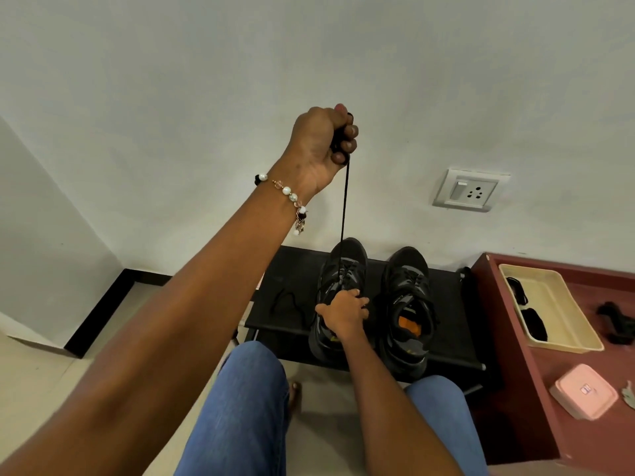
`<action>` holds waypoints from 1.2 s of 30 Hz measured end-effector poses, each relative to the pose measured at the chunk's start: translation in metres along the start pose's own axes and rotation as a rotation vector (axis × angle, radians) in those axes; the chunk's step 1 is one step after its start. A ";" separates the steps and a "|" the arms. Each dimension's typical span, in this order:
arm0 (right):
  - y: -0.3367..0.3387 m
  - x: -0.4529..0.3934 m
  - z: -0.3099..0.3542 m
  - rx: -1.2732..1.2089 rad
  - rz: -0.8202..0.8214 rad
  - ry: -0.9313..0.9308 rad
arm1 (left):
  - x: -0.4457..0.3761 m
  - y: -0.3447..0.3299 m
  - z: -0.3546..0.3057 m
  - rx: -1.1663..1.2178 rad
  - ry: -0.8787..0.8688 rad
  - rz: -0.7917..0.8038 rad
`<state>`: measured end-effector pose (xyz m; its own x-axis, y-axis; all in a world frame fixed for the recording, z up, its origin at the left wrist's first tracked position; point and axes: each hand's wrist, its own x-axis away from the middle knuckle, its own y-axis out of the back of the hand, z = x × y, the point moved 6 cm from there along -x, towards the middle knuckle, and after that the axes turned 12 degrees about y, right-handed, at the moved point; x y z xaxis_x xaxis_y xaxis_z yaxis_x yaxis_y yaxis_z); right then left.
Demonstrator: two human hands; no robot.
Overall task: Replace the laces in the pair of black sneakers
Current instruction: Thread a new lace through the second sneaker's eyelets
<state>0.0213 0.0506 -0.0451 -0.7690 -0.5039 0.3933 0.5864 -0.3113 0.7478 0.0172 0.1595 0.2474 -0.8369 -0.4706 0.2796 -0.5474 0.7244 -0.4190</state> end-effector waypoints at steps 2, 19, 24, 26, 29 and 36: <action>-0.001 -0.001 0.000 -0.009 0.003 0.007 | 0.004 0.001 0.004 0.054 -0.017 0.041; 0.011 0.009 -0.005 -0.189 -0.008 0.004 | 0.008 0.176 0.175 -1.489 0.467 -0.338; 0.010 0.007 -0.009 -0.183 -0.022 0.033 | 0.004 0.176 0.199 -1.658 0.446 -0.497; 0.009 0.005 -0.011 -0.189 -0.031 0.045 | -0.004 0.169 0.193 -1.645 0.335 -0.644; 0.008 0.003 -0.011 -0.191 -0.055 0.066 | -0.029 0.150 0.190 -1.421 0.053 -0.556; 0.005 0.000 -0.018 -0.221 -0.084 0.076 | -0.052 0.128 0.228 -1.103 0.043 -0.247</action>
<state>0.0286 0.0342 -0.0514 -0.8009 -0.5257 0.2869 0.5692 -0.5194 0.6374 -0.0105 0.1621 -0.0174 -0.6936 -0.6605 0.2875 -0.3764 0.6726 0.6371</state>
